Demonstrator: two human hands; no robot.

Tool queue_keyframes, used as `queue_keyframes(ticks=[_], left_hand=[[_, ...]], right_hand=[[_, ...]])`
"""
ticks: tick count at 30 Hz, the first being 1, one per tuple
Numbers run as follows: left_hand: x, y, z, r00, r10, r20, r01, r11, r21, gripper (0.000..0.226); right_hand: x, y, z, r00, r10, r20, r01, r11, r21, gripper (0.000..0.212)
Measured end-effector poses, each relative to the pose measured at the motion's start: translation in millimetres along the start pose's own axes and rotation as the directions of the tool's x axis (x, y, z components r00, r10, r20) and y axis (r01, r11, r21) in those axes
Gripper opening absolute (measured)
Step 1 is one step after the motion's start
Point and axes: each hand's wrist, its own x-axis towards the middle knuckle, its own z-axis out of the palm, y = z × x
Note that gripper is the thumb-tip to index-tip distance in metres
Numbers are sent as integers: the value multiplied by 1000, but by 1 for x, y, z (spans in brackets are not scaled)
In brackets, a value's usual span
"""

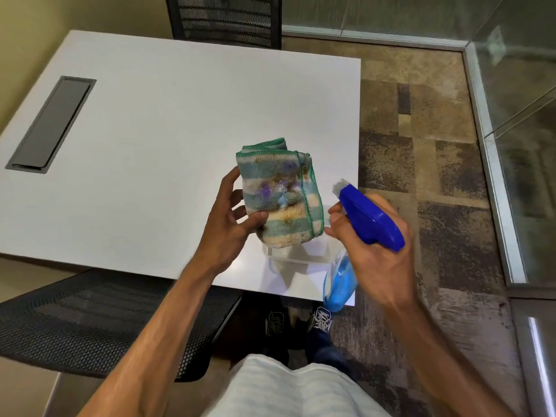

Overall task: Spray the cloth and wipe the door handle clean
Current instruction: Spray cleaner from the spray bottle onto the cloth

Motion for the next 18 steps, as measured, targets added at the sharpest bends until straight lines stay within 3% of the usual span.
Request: queue_keyframes(ticks=[2,7,10,12,18], left_hand=[[0,-2,-2,1000,-5,-1,5,999,-43,83],[1,-5,-9,998,-57,-12,54,983,-175,83],[1,-6,-12,995,-94,-19,86,965,-247,84],[0,-8,-14,994,-108,-30,95,955,-282,85],[-6,-12,-18,987,-153,-49,123,916,-381,84]], right_hand=[[5,-10,-3,999,-53,9,53,998,-19,2],[18,-11,-5,995,-100,23,102,989,-106,33],[23,-1,-5,998,-45,33,48,995,-93,5],[26,9,-5,1000,-16,21,18,993,-115,31],[34,46,-2,998,-16,64,24,993,-117,22]])
